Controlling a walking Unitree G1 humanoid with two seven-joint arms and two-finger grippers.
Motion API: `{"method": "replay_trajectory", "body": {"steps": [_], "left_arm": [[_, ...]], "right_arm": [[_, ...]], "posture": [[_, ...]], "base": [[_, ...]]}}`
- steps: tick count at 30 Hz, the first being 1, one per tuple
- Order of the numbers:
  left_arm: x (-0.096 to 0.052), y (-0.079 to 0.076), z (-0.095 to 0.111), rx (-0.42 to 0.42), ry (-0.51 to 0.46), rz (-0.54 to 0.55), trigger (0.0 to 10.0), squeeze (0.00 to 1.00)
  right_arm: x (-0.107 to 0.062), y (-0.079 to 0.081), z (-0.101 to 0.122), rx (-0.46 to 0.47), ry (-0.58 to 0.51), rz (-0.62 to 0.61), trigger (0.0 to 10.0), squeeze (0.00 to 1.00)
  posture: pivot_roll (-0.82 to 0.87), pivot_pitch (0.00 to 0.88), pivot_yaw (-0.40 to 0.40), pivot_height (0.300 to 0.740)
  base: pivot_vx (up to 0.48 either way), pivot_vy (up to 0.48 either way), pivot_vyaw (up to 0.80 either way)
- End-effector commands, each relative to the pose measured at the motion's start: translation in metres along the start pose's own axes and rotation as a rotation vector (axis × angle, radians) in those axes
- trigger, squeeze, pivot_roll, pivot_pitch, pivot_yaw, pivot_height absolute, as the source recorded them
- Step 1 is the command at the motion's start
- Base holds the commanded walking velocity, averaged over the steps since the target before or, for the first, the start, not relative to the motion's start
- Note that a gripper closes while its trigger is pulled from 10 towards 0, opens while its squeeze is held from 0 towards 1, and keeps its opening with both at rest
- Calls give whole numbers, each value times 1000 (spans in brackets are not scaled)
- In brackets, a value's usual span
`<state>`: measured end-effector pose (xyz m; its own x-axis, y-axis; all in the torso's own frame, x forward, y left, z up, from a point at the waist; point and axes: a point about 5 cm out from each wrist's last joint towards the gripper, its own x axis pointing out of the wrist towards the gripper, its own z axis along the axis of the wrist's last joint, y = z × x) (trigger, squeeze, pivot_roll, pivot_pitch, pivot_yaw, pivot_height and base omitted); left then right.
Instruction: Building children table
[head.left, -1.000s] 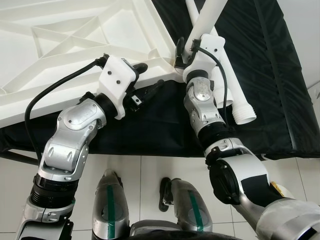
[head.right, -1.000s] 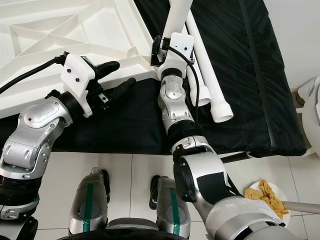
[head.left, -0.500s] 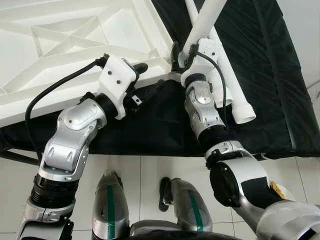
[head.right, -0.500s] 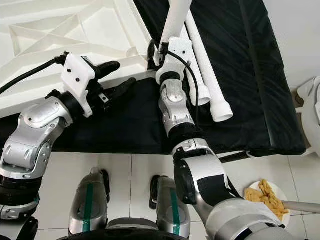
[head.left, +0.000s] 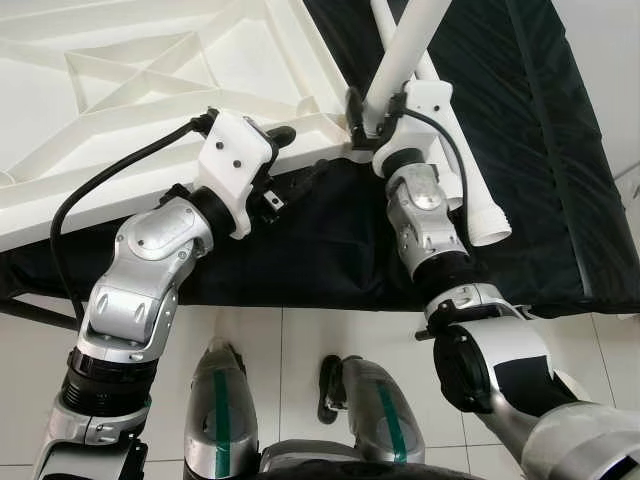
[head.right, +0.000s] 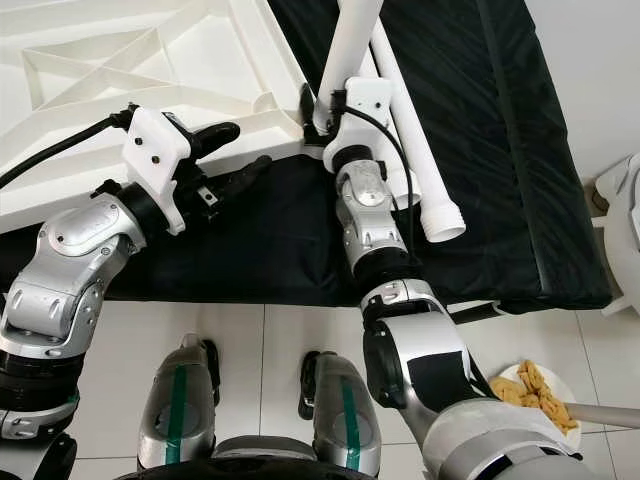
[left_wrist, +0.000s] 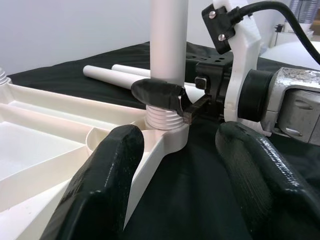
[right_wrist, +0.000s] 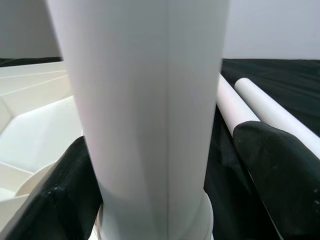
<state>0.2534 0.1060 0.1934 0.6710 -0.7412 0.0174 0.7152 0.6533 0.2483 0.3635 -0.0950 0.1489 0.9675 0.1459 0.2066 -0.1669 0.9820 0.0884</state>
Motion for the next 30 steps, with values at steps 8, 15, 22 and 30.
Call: {"method": "replay_trajectory", "body": {"steps": [8,15,22,30], "left_arm": [[0,-1,2,5,1,15,10000,0],[0,-2,2,8,5,5,10000,0],[0,-1,2,10,4,4,10000,0],[0,-1,3,13,2,2,10000,0]], "right_arm": [[-4,-19,4,-21,-7,146,10000,0],[-6,-24,5,-22,13,279,10000,0],[-5,-29,7,-43,28,347,10000,0],[0,-32,10,-44,38,405,10000,0]], "posture": [[125,106,-103,740],[126,103,-101,740],[129,97,-98,740],[134,89,-99,740]], "base": [[0,0,0],[0,0,0],[0,0,0],[0,0,0]]}}
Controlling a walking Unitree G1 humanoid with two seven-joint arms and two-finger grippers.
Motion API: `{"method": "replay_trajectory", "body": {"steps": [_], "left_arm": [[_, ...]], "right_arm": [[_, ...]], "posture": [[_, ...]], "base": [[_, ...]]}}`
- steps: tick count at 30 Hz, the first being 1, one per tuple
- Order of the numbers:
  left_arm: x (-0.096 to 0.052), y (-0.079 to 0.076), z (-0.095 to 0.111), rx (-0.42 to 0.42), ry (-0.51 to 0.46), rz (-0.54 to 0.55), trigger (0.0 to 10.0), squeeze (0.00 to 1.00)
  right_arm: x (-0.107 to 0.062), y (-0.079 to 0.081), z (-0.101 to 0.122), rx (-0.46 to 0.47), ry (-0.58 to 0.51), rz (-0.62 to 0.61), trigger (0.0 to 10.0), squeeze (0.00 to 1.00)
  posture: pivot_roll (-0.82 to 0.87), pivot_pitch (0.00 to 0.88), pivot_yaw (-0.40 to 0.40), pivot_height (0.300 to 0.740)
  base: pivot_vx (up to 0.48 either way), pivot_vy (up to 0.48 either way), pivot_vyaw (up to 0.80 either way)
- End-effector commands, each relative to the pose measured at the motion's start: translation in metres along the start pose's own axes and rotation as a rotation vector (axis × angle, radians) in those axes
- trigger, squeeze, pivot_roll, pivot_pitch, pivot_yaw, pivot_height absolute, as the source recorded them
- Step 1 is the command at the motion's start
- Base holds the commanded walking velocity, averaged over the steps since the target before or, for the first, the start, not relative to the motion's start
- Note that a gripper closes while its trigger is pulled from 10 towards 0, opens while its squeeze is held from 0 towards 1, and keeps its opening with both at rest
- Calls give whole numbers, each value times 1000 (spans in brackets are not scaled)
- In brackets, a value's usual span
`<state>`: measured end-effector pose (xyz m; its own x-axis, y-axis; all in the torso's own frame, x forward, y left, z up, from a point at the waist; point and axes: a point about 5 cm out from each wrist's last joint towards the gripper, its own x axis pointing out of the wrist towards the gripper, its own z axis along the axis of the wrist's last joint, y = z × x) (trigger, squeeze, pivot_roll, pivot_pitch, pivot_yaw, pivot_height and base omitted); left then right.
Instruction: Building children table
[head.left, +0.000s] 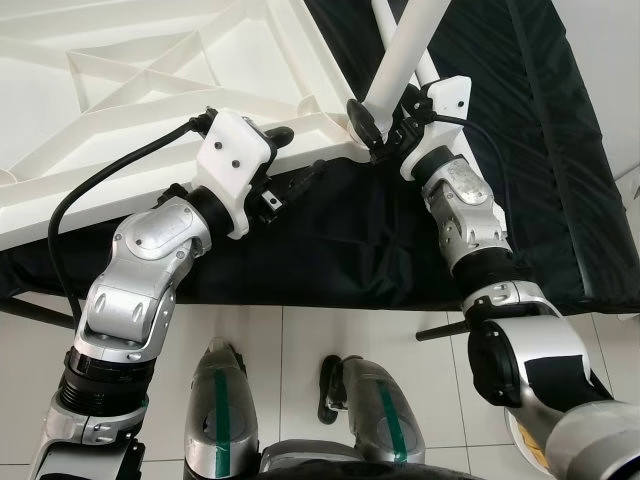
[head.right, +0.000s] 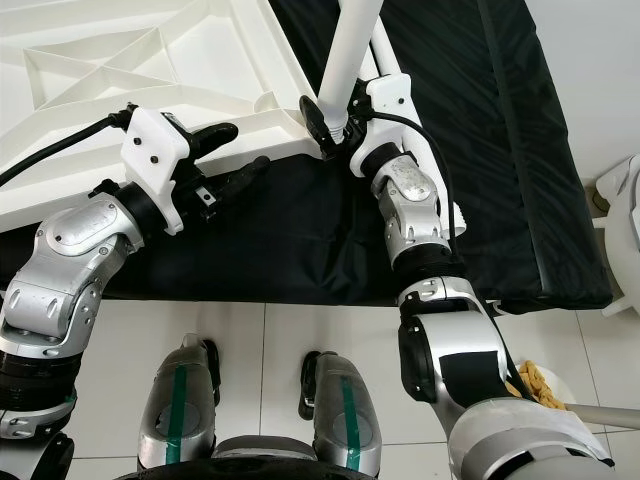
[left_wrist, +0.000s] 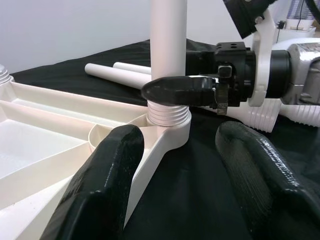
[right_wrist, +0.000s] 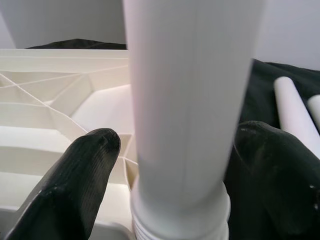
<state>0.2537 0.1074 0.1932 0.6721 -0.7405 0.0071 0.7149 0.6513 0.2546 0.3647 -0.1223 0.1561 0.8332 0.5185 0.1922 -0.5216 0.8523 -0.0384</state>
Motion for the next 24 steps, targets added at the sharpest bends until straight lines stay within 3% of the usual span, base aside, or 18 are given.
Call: {"method": "replay_trajectory", "body": {"steps": [1,24], "left_arm": [[1,-2,3,7,-9,3,10000,0],[2,-2,5,13,-16,5,10000,0]], "right_arm": [[0,-6,0,4,16,13,10000,0],[7,-19,3,3,60,33,10000,0]], "posture": [[134,89,-99,740],[144,88,-107,740]], "base": [[0,0,0],[0,0,0]]}}
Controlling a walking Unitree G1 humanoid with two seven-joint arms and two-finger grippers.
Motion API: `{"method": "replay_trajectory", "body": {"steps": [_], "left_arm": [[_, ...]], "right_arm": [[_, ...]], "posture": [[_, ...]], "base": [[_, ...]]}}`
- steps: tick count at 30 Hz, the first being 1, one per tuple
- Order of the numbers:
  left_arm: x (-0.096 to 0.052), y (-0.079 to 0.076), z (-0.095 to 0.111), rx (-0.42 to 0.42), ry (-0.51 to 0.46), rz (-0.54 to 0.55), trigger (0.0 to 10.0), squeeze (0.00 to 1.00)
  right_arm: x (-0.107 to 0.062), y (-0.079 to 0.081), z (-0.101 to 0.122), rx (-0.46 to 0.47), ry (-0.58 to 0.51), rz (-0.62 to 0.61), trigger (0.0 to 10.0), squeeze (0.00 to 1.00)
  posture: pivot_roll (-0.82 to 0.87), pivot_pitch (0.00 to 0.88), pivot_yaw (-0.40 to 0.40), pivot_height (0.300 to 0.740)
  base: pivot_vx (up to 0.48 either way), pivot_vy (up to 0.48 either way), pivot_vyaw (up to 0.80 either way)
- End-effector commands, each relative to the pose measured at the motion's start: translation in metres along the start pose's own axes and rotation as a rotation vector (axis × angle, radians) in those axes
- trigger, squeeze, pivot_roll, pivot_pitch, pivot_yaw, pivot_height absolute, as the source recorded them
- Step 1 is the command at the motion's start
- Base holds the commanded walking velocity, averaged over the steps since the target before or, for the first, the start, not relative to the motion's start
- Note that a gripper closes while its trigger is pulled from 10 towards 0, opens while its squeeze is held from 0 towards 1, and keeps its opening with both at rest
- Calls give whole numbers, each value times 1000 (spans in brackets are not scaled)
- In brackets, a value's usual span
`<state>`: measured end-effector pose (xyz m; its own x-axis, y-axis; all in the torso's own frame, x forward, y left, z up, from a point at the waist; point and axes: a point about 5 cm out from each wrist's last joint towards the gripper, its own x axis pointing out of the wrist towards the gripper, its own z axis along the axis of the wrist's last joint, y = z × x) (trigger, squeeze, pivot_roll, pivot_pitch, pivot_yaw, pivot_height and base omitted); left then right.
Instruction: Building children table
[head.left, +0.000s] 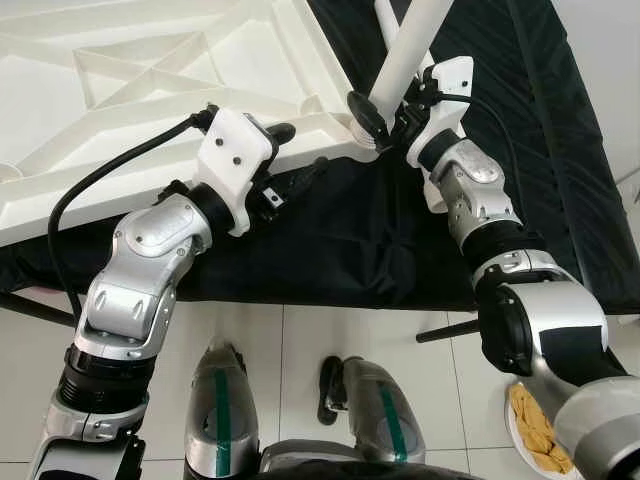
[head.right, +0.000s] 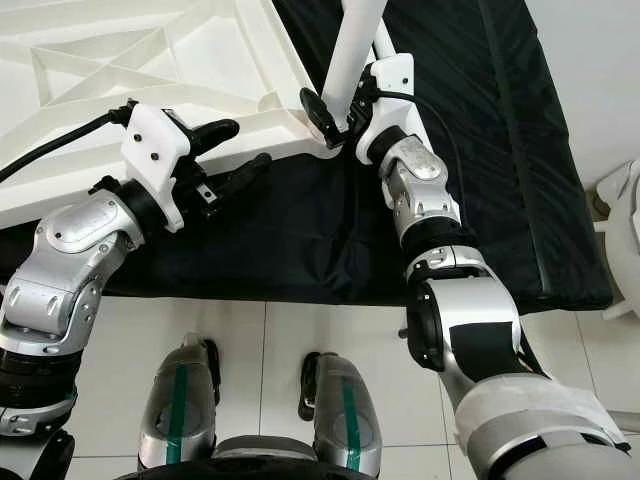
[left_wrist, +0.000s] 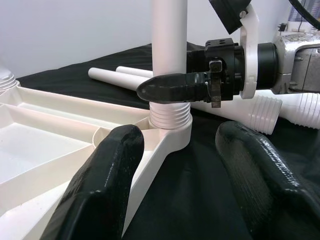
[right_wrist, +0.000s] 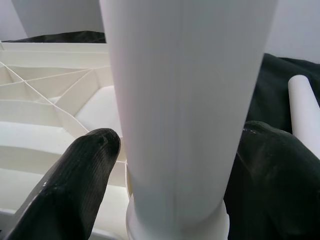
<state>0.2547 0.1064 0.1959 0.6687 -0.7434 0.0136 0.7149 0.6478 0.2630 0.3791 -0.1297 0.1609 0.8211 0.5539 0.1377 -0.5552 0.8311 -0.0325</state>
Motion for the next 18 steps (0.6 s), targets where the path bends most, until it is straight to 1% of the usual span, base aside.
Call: {"method": "replay_trajectory", "body": {"steps": [1,2,3,4,5,6,18], "left_arm": [[1,-2,3,4,-9,8,10000,0],[1,-3,3,4,-8,8,10000,0],[1,-3,3,4,-8,8,10000,0],[1,-3,3,4,-9,8,10000,0],[1,-3,3,4,-9,8,10000,0],[1,-3,3,4,-9,7,10000,0],[0,-3,4,5,-9,6,10000,0]], "right_arm": [[-3,-5,0,-10,9,-4,10000,0],[-3,-5,-1,-10,11,-1,6902,0],[-3,-5,-1,-10,11,-1,6902,0],[-3,-5,-1,-8,14,-1,4157,0],[-3,-5,-1,-8,14,-1,4157,0],[-3,-5,-2,-7,15,4,0,0],[-5,-4,-6,-1,20,5,0,0]], "posture": [[144,90,-107,740],[144,90,-107,740],[144,90,-107,740],[144,90,-107,740],[144,90,-107,740],[143,90,-106,740],[142,96,-101,740]], "base": [[0,0,0],[0,0,0],[0,0,0],[0,0,0],[0,0,0],[0,0,0],[0,0,0]]}}
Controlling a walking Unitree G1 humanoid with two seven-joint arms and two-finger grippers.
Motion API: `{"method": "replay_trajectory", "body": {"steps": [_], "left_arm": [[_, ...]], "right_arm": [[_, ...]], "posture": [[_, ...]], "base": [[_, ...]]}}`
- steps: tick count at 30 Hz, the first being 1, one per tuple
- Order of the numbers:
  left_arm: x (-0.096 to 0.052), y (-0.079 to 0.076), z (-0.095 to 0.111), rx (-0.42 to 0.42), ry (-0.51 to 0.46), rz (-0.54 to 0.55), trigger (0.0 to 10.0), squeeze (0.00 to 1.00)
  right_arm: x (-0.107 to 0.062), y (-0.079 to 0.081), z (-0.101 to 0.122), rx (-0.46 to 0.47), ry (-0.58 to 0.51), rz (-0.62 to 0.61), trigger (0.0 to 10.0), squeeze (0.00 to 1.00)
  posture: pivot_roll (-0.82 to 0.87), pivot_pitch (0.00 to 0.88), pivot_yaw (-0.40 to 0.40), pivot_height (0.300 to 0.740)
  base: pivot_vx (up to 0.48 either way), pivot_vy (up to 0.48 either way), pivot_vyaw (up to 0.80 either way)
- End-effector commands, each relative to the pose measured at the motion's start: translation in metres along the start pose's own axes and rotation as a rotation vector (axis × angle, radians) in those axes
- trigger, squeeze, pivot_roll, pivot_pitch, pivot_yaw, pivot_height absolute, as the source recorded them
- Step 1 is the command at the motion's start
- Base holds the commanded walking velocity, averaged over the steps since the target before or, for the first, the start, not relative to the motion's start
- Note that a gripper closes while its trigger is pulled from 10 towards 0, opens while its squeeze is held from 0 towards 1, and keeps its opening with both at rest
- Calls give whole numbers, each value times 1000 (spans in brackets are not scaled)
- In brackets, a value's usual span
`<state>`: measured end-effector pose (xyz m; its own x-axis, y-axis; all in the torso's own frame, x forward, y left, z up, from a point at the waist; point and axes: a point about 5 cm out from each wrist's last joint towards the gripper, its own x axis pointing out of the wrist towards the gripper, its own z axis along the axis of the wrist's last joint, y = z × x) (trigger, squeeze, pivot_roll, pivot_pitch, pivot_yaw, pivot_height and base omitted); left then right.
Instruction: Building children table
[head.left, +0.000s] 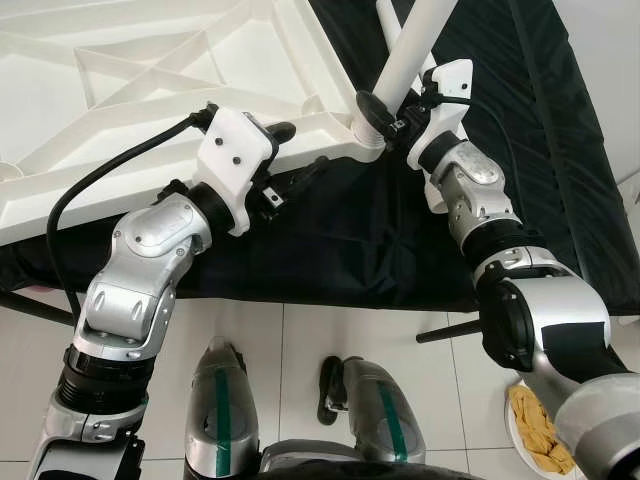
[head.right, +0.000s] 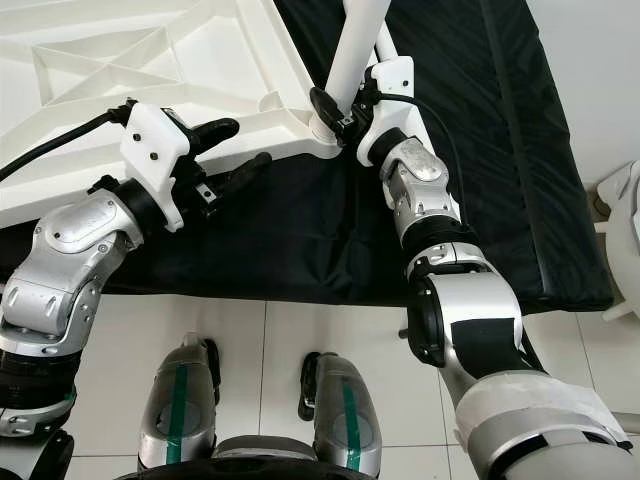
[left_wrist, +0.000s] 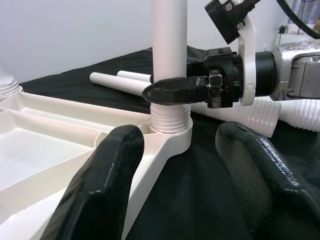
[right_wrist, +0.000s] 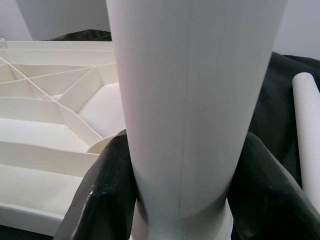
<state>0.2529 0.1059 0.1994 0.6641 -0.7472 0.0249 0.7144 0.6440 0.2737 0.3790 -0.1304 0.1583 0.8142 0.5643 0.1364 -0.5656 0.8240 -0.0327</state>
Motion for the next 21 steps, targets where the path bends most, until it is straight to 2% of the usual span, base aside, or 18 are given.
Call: {"method": "replay_trajectory", "body": {"steps": [1,3,4,5,21], "left_arm": [[1,-2,0,-6,3,8,10000,0],[1,-2,0,-6,3,8,10000,0],[1,-2,0,-7,3,8,10000,0],[0,-2,0,-7,3,8,10000,0],[0,-4,0,-11,3,6,10000,0]], "right_arm": [[-4,-4,-3,-1,18,-6,0,0],[-4,-4,-3,-1,18,-6,0,0],[-4,-4,-4,1,18,-7,314,0],[-4,-3,-4,5,15,-11,10000,0],[1,15,-12,9,-9,-106,10000,0]], "posture": [[142,96,-101,740],[142,96,-101,740],[142,96,-100,740],[141,97,-100,740],[139,100,-101,740]], "base": [[0,0,0],[0,0,0],[0,0,0],[0,0,0],[0,0,0]]}}
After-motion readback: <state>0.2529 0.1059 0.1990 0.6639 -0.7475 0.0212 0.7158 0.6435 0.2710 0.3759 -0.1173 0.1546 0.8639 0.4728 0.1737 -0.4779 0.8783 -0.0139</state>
